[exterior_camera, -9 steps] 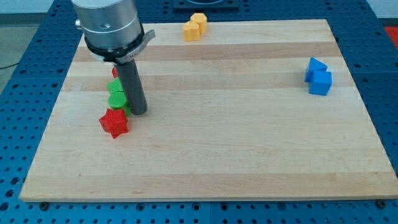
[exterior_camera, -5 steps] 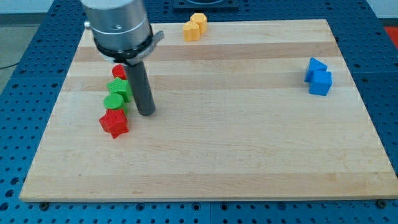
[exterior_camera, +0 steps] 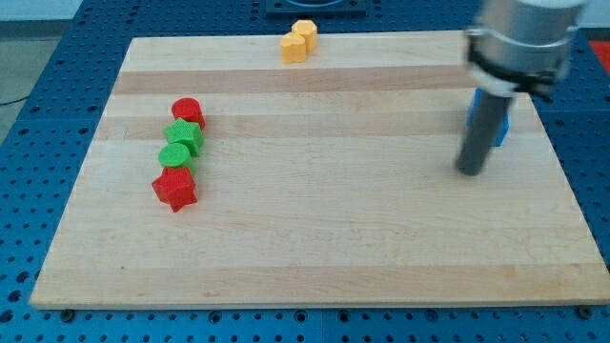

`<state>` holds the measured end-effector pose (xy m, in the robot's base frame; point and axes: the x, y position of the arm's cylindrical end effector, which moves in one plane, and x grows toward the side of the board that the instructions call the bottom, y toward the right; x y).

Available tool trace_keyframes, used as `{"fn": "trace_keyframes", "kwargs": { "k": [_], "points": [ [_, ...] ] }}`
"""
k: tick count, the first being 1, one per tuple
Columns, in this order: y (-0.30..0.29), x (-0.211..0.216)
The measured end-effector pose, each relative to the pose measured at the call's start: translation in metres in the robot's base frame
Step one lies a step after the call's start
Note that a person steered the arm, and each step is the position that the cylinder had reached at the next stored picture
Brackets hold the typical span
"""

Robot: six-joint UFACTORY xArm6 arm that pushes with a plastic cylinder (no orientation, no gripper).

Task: Push the blue blocks slightly towards left

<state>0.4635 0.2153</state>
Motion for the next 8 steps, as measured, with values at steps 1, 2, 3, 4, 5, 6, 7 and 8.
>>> {"fn": "trace_keyframes", "kwargs": {
  "k": [1,2,3,4,5,6,7,8],
  "points": [
    [0.064,-0.009],
    [0.084,-0.044],
    [0.084,-0.064],
    [0.066,-0.064],
    [0.037,-0.064],
    [0.005,-0.064],
    [-0.021,-0.063],
    [-0.045,-0.063]
  ]
}}
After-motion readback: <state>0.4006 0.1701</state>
